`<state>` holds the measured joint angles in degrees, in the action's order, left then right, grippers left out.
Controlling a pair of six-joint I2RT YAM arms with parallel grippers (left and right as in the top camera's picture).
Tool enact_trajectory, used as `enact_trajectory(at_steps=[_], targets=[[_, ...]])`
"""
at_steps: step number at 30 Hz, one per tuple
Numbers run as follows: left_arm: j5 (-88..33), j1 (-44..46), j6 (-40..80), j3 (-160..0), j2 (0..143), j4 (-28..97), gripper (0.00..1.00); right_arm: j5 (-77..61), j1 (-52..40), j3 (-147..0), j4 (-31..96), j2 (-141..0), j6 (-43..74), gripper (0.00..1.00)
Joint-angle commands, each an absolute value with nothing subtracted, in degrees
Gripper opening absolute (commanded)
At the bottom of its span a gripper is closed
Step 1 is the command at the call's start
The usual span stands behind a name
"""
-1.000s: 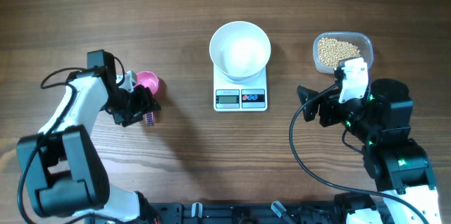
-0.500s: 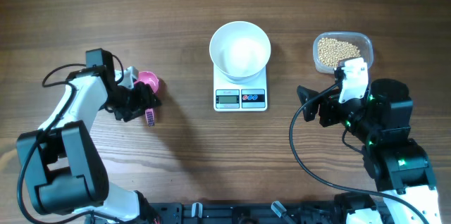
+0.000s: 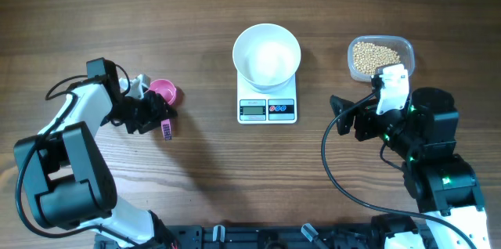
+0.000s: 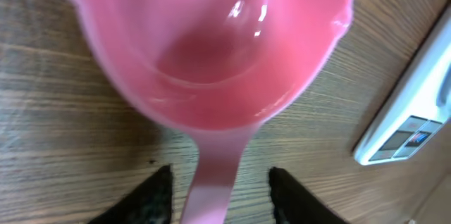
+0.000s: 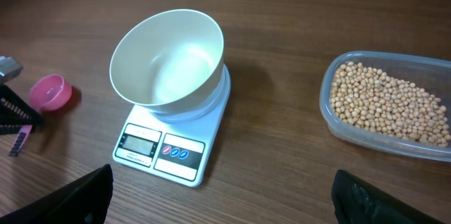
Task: Scoop item into bowl and weigh 150g on scale
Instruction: 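Grasp the pink scoop's black handle with the left gripper, then lift the scoop and carry it above the bowl toward the right gripper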
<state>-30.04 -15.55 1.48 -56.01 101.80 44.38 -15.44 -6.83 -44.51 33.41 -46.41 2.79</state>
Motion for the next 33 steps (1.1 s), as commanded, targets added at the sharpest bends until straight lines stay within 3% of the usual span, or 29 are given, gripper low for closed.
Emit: enact_trajectory(at_steps=[1, 5, 13, 33], targets=[[-33.0, -15.9, 0.2, -56.9, 102.4, 43.9, 0.43, -16.6, -7.1, -45.4, 33.1, -46.6, 3.0, 1.00], [-33.0, -15.9, 0.2, -56.9, 102.4, 43.9, 0.43, -16.6, -7.1, -45.4, 33.1, -46.6, 3.0, 1.00], [-33.0, -15.9, 0.2, -56.9, 102.4, 43.9, 0.29, -16.6, -7.1, -45.4, 33.5, -46.6, 3.0, 1.00], [-35.2, -15.9, 0.4, -56.9, 102.4, 42.8, 0.07, -18.1, -7.1, -45.4, 33.7, -46.6, 3.1, 1.00]])
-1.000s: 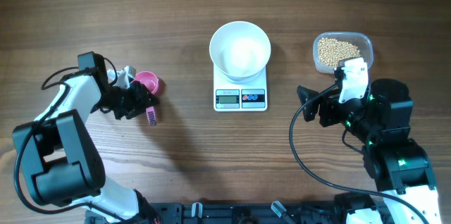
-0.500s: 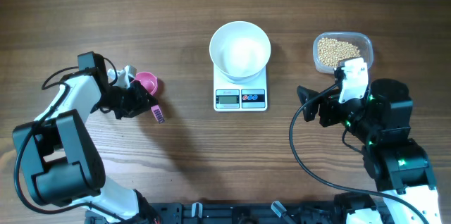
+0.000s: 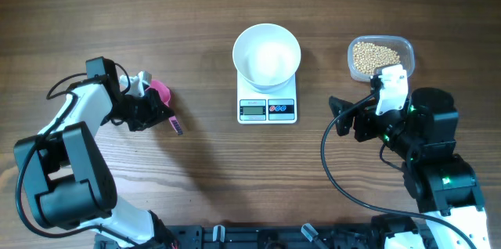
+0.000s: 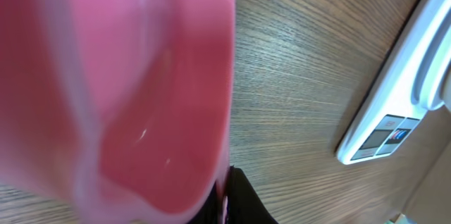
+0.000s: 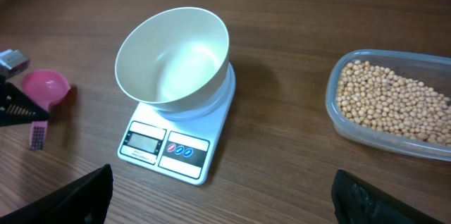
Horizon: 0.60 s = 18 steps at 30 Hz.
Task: Scoop item into bowl and weigh 150g on scale
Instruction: 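Lift the scoop and carry it above the bowl toward the right gripper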
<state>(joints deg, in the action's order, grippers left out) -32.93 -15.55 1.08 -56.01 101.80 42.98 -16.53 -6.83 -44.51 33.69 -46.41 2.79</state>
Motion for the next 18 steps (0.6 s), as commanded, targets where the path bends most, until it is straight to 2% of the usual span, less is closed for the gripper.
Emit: enact_trajectory(at_steps=[1, 7, 12, 18], targets=[[-35.4, -15.9, 0.4, -56.9, 102.4, 42.8, 0.05, -18.1, -7.1, -45.4, 33.7, -46.6, 3.2, 1.00], [-39.0, -15.9, 2.1, -56.9, 101.6, 42.9, 0.04, -18.1, -7.1, -45.5, 33.7, -46.5, 3.9, 1.00], [-39.5, -15.9, 3.7, -58.5, 96.8, 45.3, 0.04, -18.1, -7.1, -47.1, 32.5, -46.5, 10.0, 1.00], [-48.9, -15.9, 9.0, -59.2, 90.1, 45.2, 0.04, -22.4, -7.1, -47.1, 29.7, -46.5, 16.1, 1.00]])
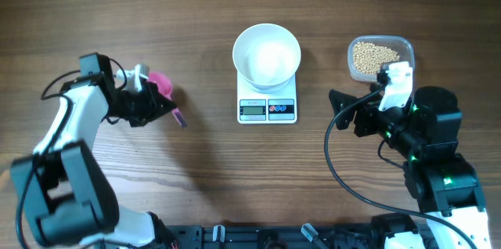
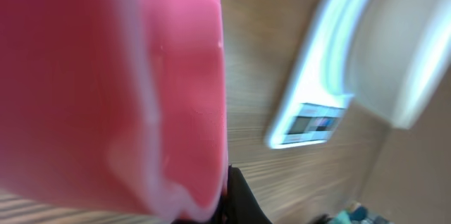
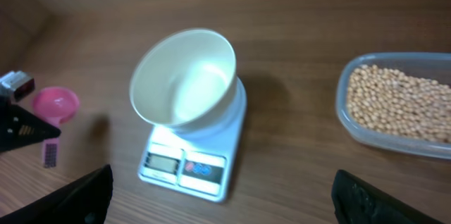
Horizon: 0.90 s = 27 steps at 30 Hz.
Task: Scoop item into bowl and weigh 150g on scale
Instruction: 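Lift the scoop and carry it above the bowl toward the right gripper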
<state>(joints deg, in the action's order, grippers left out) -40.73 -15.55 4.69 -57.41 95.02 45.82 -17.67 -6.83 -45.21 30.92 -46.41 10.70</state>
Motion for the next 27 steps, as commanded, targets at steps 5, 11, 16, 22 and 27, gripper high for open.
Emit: enact_trajectory(at_steps=[5, 11, 16, 22, 27], targets=[[-61.0, -15.9, 21.0, -59.2, 84.1, 39.2, 0.04, -30.1, -7.1, -47.1, 25.0, -46.7, 28.4, 1.00], [-68.0, -11.1, 43.0, -59.2, 78.3, 21.4, 0.04, -38.2, -7.1, -47.1, 17.6, -47.4, 49.4, 1.00], [-65.3, -1.5, 61.2, -59.2, 75.6, -0.2, 0.04, -45.6, -7.1, -47.0, 11.5, -50.3, 55.4, 1.00], [-51.4, 9.1, 69.7, -59.2, 75.8, -8.0, 0.04, -55.5, -7.1, -47.0, -4.1, -53.5, 66.8, 0.95], [-45.5, 14.0, 76.1, -59.2, 75.8, -13.0, 0.04, -53.4, -7.1, -47.0, -3.7, -53.6, 71.1, 0.85]])
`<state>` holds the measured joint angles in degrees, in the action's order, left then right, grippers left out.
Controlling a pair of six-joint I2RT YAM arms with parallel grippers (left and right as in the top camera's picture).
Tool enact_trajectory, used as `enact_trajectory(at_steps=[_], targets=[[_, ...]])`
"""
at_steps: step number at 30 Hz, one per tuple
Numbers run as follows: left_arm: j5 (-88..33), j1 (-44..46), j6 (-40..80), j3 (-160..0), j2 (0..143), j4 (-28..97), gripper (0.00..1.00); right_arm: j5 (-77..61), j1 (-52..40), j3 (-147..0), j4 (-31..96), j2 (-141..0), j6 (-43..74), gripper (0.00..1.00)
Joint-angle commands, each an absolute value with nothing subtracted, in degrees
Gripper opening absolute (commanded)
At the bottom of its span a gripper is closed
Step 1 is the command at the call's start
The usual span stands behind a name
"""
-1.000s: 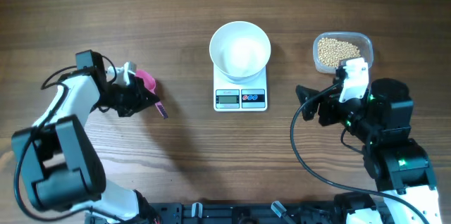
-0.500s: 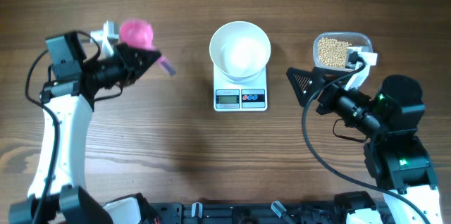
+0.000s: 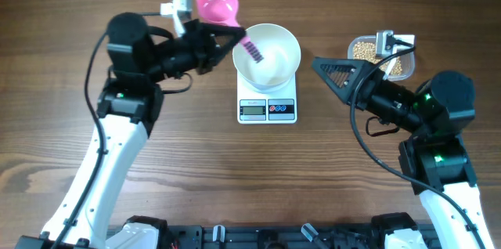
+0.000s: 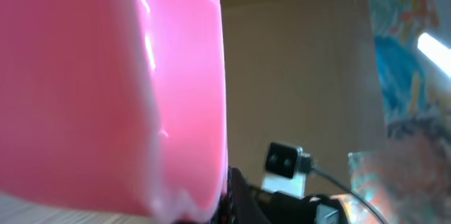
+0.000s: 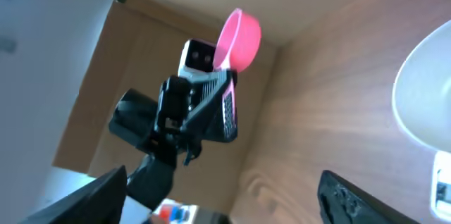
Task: Scoop item into bowl and weigh 150g on scale
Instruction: 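Lift the scoop and carry it above the bowl toward the right gripper, then grasp the scoop handle with the right gripper beside the left gripper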
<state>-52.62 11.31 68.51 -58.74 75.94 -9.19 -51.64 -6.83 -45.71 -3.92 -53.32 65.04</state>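
Note:
My left gripper is shut on the handle of an empty pink scoop, held high beside the left rim of the white bowl. The scoop's purple handle end overlaps the bowl's rim from above. The bowl stands on the white scale. In the left wrist view the pink scoop fills the left half. A tub of beans sits at the right, partly behind my right arm. My right gripper is open and lifted, right of the scale. The right wrist view shows the scoop and bowl rim.
The scale's display and buttons face the front edge. Bare wooden tabletop lies in front of the scale and at the far left. The right arm's cable loops over the table at the right.
My left gripper, which held the scoop low at the table's left, now holds it high beside the bowl's left rim. The right gripper has tilted up and moved slightly left, still open.
The scoop lay on the table at the left with my left gripper open around its handle. Then the gripper was shut on the handle and the scoop tilted. By now it is raised next to the bowl. The right gripper stayed open throughout.

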Motion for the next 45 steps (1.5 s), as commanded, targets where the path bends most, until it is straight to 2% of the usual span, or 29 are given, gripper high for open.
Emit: enact_trajectory(at_steps=[1, 5, 10, 13, 17, 19, 21, 23, 45], targets=[[-44.8, 14.6, 77.1, -59.2, 75.8, -14.7, 0.04, -53.4, -7.1, -47.0, -3.9, -53.7, 72.1, 0.85], [-38.5, 17.6, 82.3, -59.2, 75.8, -20.3, 0.04, -51.8, -7.1, -47.0, -4.0, -54.0, 74.8, 0.84], [-29.4, 24.7, 83.4, -59.2, 76.3, -20.3, 0.04, -50.5, -7.3, -47.0, -9.7, -54.9, 78.5, 0.81], [-27.5, 27.6, 86.8, -59.2, 77.6, -20.4, 0.04, -49.7, -7.3, -47.0, -10.7, -56.0, 80.1, 0.74], [-27.5, 28.7, 87.5, -59.2, 78.8, -21.7, 0.04, -50.0, -7.8, -47.0, -12.5, -58.0, 80.7, 0.72], [-27.5, 28.8, 87.5, -59.2, 78.8, -21.9, 0.04, -50.0, -7.9, -47.0, -14.1, -58.9, 81.2, 0.67], [-27.6, 28.8, 87.5, -59.2, 78.8, -22.2, 0.04, -49.9, -7.9, -47.0, -15.5, -59.7, 81.6, 0.56], [-27.6, 28.8, 87.5, -59.2, 78.8, -22.2, 0.04, -49.8, -7.9, -47.0, -15.9, -60.5, 82.1, 0.52], [-27.6, 29.5, 85.7, -59.2, 78.8, -21.2, 0.04, -49.5, -7.9, -47.0, -21.9, -64.3, 85.7, 0.44]])
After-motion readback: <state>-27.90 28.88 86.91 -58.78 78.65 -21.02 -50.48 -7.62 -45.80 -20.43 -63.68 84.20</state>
